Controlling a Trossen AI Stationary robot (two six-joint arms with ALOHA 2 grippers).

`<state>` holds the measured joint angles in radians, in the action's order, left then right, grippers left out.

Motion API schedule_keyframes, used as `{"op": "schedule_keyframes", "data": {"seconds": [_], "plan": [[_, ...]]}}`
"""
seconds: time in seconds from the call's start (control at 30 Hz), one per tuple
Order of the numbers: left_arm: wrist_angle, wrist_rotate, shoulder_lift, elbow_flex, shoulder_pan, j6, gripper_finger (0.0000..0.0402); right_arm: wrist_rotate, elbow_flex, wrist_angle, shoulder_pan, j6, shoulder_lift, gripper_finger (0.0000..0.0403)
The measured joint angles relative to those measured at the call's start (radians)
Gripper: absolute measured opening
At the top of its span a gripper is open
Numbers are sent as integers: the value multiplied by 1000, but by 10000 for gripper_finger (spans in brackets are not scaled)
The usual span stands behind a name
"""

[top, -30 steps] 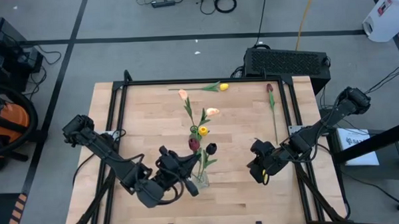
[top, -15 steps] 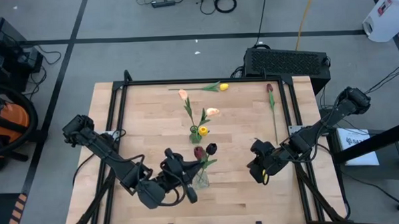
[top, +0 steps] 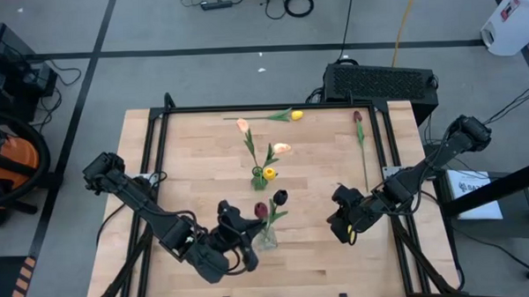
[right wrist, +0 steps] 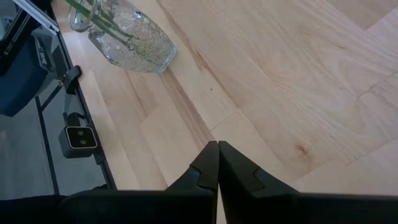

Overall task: Sort flowers into vase by color
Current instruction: Put the left red flower into the transparent vase

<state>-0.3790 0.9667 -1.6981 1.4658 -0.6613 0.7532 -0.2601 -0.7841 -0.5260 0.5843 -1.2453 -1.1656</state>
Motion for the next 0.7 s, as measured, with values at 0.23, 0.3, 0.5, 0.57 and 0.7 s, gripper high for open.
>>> {"op": "schedule_keyframes", "data": {"seconds": [0.23, 0.3, 0.5, 0.57, 0.7], "plan": [[-45, -132, 0, 0, 0, 2, 34, 0, 0, 0, 0, 0, 0, 0], [-58, -145, 0, 0, 0, 2, 40, 0, 0, 0, 0, 0, 0, 0], [-80, -152, 0, 0, 1, 1, 101, 0, 0, 0, 0, 0, 0, 0], [-80, -152, 0, 0, 1, 1, 122, 0, 0, -1, 0, 0, 0, 0], [-84, -153, 0, 11, 1, -44, 143, -1, 0, -1, 0, 0, 0, 0]]}}
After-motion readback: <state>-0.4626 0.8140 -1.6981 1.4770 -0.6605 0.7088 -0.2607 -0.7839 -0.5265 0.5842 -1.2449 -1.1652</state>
